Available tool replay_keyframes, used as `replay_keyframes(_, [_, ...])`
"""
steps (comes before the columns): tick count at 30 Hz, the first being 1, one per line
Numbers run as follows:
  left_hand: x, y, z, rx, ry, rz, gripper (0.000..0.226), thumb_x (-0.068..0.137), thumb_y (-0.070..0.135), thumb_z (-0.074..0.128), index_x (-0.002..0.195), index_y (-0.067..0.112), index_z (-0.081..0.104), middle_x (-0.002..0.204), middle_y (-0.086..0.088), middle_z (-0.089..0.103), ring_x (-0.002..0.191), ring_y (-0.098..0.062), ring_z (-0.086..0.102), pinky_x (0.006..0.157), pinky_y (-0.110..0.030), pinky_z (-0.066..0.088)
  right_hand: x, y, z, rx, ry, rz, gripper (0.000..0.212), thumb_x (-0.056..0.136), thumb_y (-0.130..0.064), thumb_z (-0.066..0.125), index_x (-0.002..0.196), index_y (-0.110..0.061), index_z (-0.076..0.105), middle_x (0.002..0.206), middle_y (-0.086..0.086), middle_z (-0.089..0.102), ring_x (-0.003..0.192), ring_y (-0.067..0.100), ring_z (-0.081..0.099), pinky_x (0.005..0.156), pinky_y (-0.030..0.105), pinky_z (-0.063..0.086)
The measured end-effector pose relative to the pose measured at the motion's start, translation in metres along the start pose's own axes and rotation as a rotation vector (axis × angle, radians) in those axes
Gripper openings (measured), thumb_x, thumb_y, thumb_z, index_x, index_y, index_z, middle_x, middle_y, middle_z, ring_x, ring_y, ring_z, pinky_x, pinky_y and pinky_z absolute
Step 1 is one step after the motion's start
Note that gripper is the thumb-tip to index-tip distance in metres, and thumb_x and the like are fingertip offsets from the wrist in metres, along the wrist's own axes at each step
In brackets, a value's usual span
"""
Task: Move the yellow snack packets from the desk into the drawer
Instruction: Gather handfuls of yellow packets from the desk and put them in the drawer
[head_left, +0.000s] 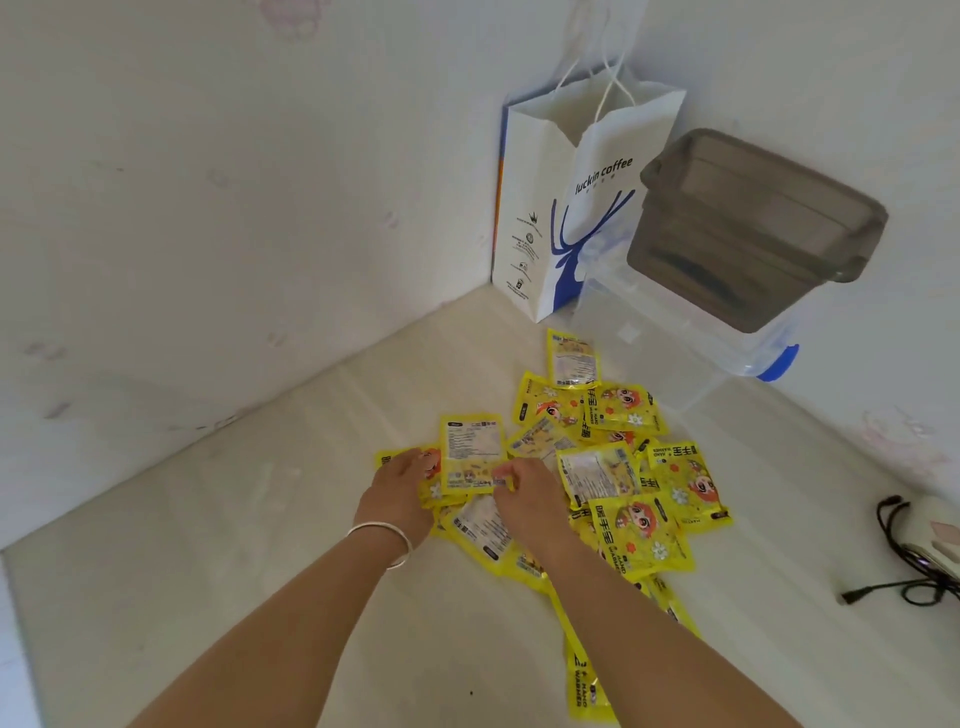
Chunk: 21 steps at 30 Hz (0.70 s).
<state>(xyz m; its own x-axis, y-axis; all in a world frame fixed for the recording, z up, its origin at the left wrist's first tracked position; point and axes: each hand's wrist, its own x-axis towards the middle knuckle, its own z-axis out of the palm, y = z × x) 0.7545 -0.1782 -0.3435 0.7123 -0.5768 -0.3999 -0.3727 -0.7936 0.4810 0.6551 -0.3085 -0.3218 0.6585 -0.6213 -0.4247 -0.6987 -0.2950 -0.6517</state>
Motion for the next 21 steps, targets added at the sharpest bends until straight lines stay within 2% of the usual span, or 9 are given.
replay_keyframes(2, [0.005, -0.001, 0.003, 0.125, -0.016, 0.044, 0.072, 0.086, 0.021, 0.056, 0.148, 0.033, 0.021, 0.159, 0.004, 0.012, 0.145, -0.021, 0.018, 0.115, -0.034, 0.029, 0.008, -0.002, 0.003, -0.1, -0.006, -0.032, 0.034, 0.091, -0.014, 0.049, 0.124, -0.021, 0.056, 0.138, -0.002, 0.046, 0.132, 0.019, 0.036, 0.106, 0.032, 0.031])
replay_keyframes(4, [0.01, 0.0, 0.004, 0.154, -0.014, 0.08, 0.073, 0.088, 0.022, 0.054, 0.149, 0.035, 0.016, 0.16, 0.005, 0.004, 0.147, -0.019, 0.012, 0.115, -0.034, 0.027, 0.017, -0.004, 0.007, -0.183, -0.04, -0.036, 0.046, 0.093, -0.019, 0.047, 0.139, -0.023, 0.043, 0.15, 0.001, 0.034, 0.141, 0.021, 0.024, 0.113, 0.034, 0.022])
replay_keyframes(6, [0.015, 0.002, 0.004, 0.179, -0.014, 0.12, 0.074, 0.089, 0.019, 0.052, 0.149, 0.037, 0.013, 0.16, 0.006, 0.001, 0.147, -0.019, 0.01, 0.112, -0.035, 0.032, 0.024, -0.006, 0.011, -0.296, -0.098, -0.013, 0.055, 0.094, -0.023, 0.044, 0.147, -0.027, 0.031, 0.159, 0.001, 0.019, 0.146, 0.025, 0.012, 0.117, 0.04, 0.016])
replay_keyframes(8, [0.019, 0.002, 0.004, 0.242, -0.015, 0.169, 0.074, 0.09, 0.016, 0.05, 0.149, 0.039, 0.011, 0.16, 0.006, 0.0, 0.146, -0.022, 0.011, 0.109, -0.037, 0.037, 0.029, -0.01, 0.016, -0.381, -0.154, -0.022, 0.056, 0.095, -0.025, 0.042, 0.149, -0.032, 0.026, 0.161, -0.003, 0.012, 0.147, 0.026, 0.008, 0.117, 0.044, 0.014])
replay_keyframes(12, [0.026, 0.001, 0.0, 0.405, -0.034, 0.208, 0.064, 0.097, 0.019, 0.039, 0.151, 0.028, 0.007, 0.16, 0.009, 0.0, 0.145, -0.028, 0.015, 0.111, -0.037, 0.033, 0.03, -0.013, 0.028, -0.392, -0.169, -0.133, 0.056, 0.095, -0.017, 0.042, 0.145, -0.04, 0.031, 0.157, -0.011, 0.022, 0.145, 0.021, 0.014, 0.117, 0.04, 0.016])
replay_keyframes(16, [0.028, -0.002, -0.004, 0.452, -0.028, 0.251, 0.058, 0.098, 0.027, 0.034, 0.151, 0.024, 0.011, 0.16, 0.007, 0.007, 0.142, -0.028, 0.021, 0.113, -0.036, 0.029, 0.031, -0.01, 0.024, -0.303, -0.187, -0.158, 0.055, 0.095, -0.016, 0.047, 0.146, -0.031, 0.033, 0.153, -0.006, 0.034, 0.142, 0.021, 0.022, 0.117, 0.036, 0.021])
replay_keyframes(19, [0.029, -0.003, -0.006, 0.399, -0.002, 0.25, 0.055, 0.097, 0.022, 0.037, 0.149, 0.025, 0.019, 0.158, 0.007, 0.017, 0.138, -0.026, 0.029, 0.106, -0.035, 0.037, 0.028, -0.006, 0.011, -0.309, -0.241, -0.157, 0.069, 0.089, -0.021, 0.058, 0.149, -0.026, 0.024, 0.15, -0.001, 0.035, 0.141, 0.023, 0.026, 0.114, 0.037, 0.028])
replay_keyframes(21, [0.031, -0.001, -0.009, 0.317, 0.026, 0.219, 0.052, 0.096, 0.018, 0.038, 0.146, 0.026, 0.027, 0.154, 0.006, 0.028, 0.133, -0.024, 0.037, 0.1, -0.035, 0.042, 0.024, -0.001, 0.003, -0.402, -0.251, -0.152, 0.083, 0.084, -0.027, 0.065, 0.151, -0.025, 0.017, 0.154, -0.001, 0.027, 0.144, 0.024, 0.02, 0.115, 0.038, 0.026])
